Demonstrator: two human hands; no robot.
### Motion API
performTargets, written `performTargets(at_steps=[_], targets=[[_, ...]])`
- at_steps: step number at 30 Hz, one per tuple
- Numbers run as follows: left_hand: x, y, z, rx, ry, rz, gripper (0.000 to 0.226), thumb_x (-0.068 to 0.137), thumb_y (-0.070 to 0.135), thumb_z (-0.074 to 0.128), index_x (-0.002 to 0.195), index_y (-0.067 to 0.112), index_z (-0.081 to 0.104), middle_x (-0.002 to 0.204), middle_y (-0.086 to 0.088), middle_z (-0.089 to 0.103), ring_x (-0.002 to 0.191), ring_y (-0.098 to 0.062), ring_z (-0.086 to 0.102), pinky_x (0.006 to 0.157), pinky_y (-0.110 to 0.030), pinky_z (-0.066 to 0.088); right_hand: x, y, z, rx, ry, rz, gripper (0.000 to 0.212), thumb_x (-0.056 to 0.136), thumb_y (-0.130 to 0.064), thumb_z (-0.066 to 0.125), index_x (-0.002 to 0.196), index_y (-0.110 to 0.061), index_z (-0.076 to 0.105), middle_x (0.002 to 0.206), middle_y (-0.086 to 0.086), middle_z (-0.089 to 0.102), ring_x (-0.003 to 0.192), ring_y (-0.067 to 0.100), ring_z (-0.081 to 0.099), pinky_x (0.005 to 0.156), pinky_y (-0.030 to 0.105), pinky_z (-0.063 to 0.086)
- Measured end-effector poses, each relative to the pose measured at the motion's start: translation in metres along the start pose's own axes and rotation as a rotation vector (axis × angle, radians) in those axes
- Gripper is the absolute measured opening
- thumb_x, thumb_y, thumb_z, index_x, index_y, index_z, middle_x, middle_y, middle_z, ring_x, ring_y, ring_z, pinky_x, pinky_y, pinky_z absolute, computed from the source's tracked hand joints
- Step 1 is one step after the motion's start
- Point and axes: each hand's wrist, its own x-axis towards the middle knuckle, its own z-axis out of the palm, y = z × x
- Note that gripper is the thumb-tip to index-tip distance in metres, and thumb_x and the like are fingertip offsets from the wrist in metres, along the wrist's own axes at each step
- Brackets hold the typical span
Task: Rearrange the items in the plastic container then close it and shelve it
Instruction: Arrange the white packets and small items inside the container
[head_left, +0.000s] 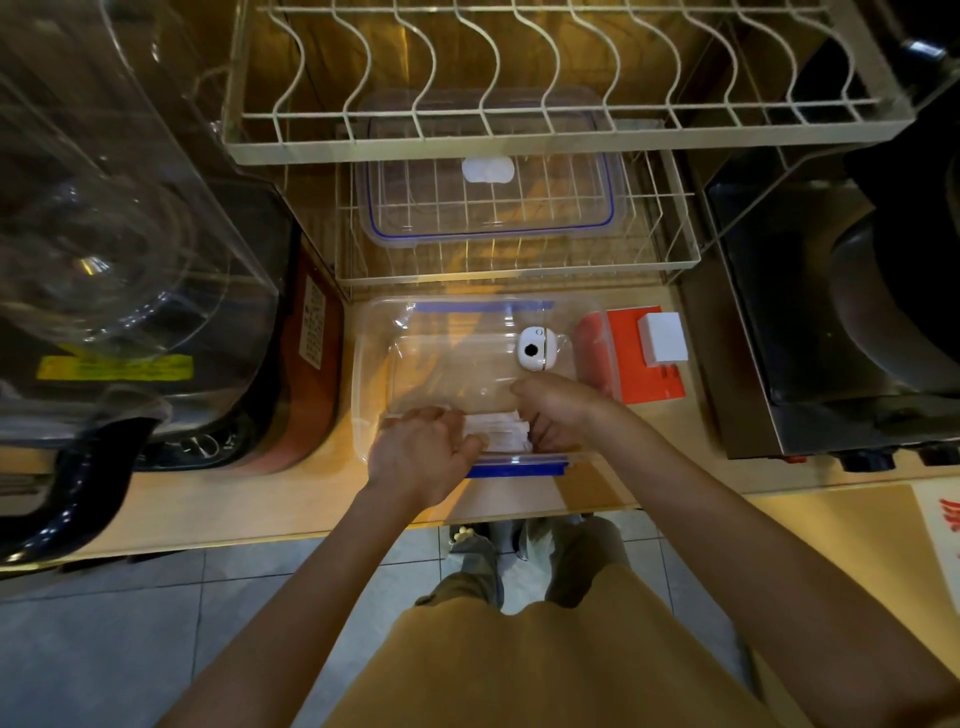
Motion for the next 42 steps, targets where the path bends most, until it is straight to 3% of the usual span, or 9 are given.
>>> performTargets(at_steps=[2, 5, 10, 14, 19, 25, 30, 34, 42], targets=[[0.0, 0.0, 0.001, 0.009, -0.004, 0.0, 0.045, 0.092, 0.045, 0.029, 0.125, 0.02, 0.047, 0.13, -0.006, 0.056, 0.113, -0.024, 0.054, 0.093, -0.04, 0.042, -0.006, -0.002, 0.003, 0.109, -0.087, 0.017, 0.039, 0.1, -0.021, 0.035, 0.128, 0.004, 0.044, 0.096, 0.02, 0.062, 0.072, 0.023, 0.059, 0.047, 0.016, 0.054], [0.001, -0.001, 0.001, 0.019, -0.002, 0.001, 0.046, 0.092, 0.045, 0.029, 0.125, 0.02, 0.048, 0.129, -0.006, 0.057, 0.112, -0.024, 0.054, 0.094, -0.041, 0.042, -0.006, -0.003, 0.002, 0.223, -0.133, 0.054, 0.042, 0.099, -0.026, 0.037, 0.131, 0.003, 0.039, 0.083, 0.018, 0.058, 0.071, 0.024, 0.058, 0.057, 0.028, 0.052], [0.001, -0.001, 0.001, 0.009, 0.01, 0.0, 0.046, 0.091, 0.045, 0.029, 0.12, 0.017, 0.052, 0.121, -0.006, 0.062, 0.105, -0.023, 0.057, 0.091, -0.039, 0.043, 0.0, -0.001, -0.003, 0.222, -0.135, 0.056, 0.048, 0.1, -0.029, 0.036, 0.136, 0.003, 0.033, 0.117, 0.025, 0.057, 0.072, 0.025, 0.06, 0.056, 0.029, 0.051], [0.001, -0.001, -0.001, -0.009, 0.002, -0.004, 0.042, 0.091, 0.043, 0.031, 0.103, 0.014, 0.059, 0.106, -0.006, 0.065, 0.092, -0.022, 0.06, 0.085, -0.038, 0.045, 0.005, 0.001, 0.0, 0.179, -0.124, 0.049, 0.044, 0.099, -0.025, 0.039, 0.132, 0.004, 0.036, 0.087, 0.021, 0.058, 0.074, 0.025, 0.06, 0.056, 0.03, 0.053], [0.0, -0.001, 0.001, -0.009, 0.02, 0.009, 0.042, 0.091, 0.042, 0.029, 0.101, 0.014, 0.059, 0.098, -0.007, 0.067, 0.085, -0.022, 0.061, 0.083, -0.037, 0.046, 0.007, -0.002, -0.004, -0.246, 0.045, -0.06, 0.038, 0.096, -0.024, 0.044, 0.12, 0.004, 0.05, 0.118, 0.025, 0.06, 0.109, 0.033, 0.061, 0.095, 0.038, 0.052], [0.0, -0.002, 0.003, -0.021, 0.016, 0.003, 0.044, 0.091, 0.042, 0.028, 0.102, 0.013, 0.06, 0.107, -0.009, 0.065, 0.094, -0.023, 0.059, 0.089, -0.038, 0.04, 0.008, 0.0, 0.001, -0.62, 0.218, -0.358, 0.032, 0.091, -0.011, 0.039, 0.059, -0.011, 0.045, 0.061, 0.003, 0.046, 0.056, 0.016, 0.043, 0.049, 0.026, 0.031], [-0.001, -0.002, 0.003, -0.033, 0.028, 0.001, 0.044, 0.092, 0.04, 0.029, 0.116, 0.016, 0.056, 0.123, -0.007, 0.061, 0.11, -0.022, 0.055, 0.098, -0.039, 0.036, 0.017, 0.02, 0.011, -0.736, 0.079, -0.57, 0.031, 0.099, -0.013, 0.036, 0.096, 0.006, 0.061, 0.091, 0.017, 0.061, 0.087, 0.03, 0.059, 0.076, 0.037, 0.047], [-0.003, -0.001, 0.002, -0.059, 0.046, 0.014, 0.047, 0.091, 0.042, 0.025, 0.116, 0.017, 0.057, 0.123, -0.005, 0.061, 0.113, -0.021, 0.054, 0.1, -0.038, 0.035, 0.011, 0.027, 0.017, -0.72, -0.104, -0.59, 0.036, 0.102, -0.023, 0.032, 0.131, -0.01, 0.05, 0.133, 0.008, 0.054, 0.123, 0.021, 0.047, 0.096, 0.025, 0.033], [-0.004, 0.0, 0.006, -0.009, -0.103, 0.006, 0.051, 0.093, 0.042, 0.02, 0.127, 0.017, 0.048, 0.144, -0.007, 0.045, 0.13, -0.023, 0.043, 0.107, -0.043, 0.03, 0.017, 0.032, 0.01, -0.684, -0.1, -0.533, 0.034, 0.101, -0.031, 0.033, 0.101, -0.009, 0.059, 0.109, 0.007, 0.062, 0.103, 0.024, 0.056, 0.087, 0.032, 0.042]])
